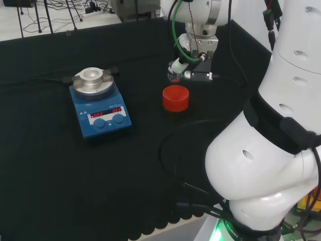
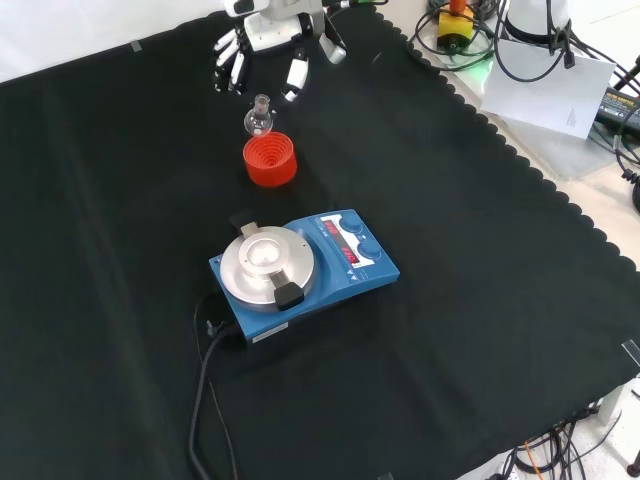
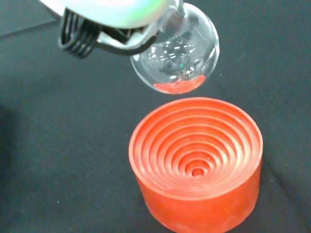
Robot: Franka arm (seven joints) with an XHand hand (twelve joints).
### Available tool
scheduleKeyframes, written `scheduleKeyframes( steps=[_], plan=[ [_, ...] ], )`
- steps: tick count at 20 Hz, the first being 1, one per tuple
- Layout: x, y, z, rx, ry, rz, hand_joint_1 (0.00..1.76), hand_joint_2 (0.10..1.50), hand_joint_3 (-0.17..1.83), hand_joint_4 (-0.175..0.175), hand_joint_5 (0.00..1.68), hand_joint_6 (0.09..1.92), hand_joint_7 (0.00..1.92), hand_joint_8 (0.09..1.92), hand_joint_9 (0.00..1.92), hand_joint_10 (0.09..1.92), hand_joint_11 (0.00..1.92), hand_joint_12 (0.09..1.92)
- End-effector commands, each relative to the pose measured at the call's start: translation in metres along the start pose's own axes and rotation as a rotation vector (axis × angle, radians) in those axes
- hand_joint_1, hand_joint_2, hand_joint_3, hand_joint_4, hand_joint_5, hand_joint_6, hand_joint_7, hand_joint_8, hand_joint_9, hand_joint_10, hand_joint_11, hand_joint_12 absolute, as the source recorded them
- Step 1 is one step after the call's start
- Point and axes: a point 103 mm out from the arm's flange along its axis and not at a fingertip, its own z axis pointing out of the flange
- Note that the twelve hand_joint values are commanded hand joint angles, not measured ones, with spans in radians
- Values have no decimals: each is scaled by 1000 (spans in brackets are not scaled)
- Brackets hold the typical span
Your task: Place the round-bottom flask on the heater.
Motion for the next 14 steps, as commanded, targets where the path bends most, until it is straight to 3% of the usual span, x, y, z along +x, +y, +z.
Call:
scheduleKeyframes(
  steps=[1,7,14],
  plan=[
    [10,-14,-25,3,-31,-11,1104,624,846,150,1136,1003,458,629,725,569,342,1304],
    [39,-14,-42,-25,-32,-65,1105,623,849,147,1136,1006,461,630,724,569,342,1304],
    [82,-4,-54,9,-31,-126,1107,620,857,139,1136,1011,466,631,722,569,340,1305]
  ],
)
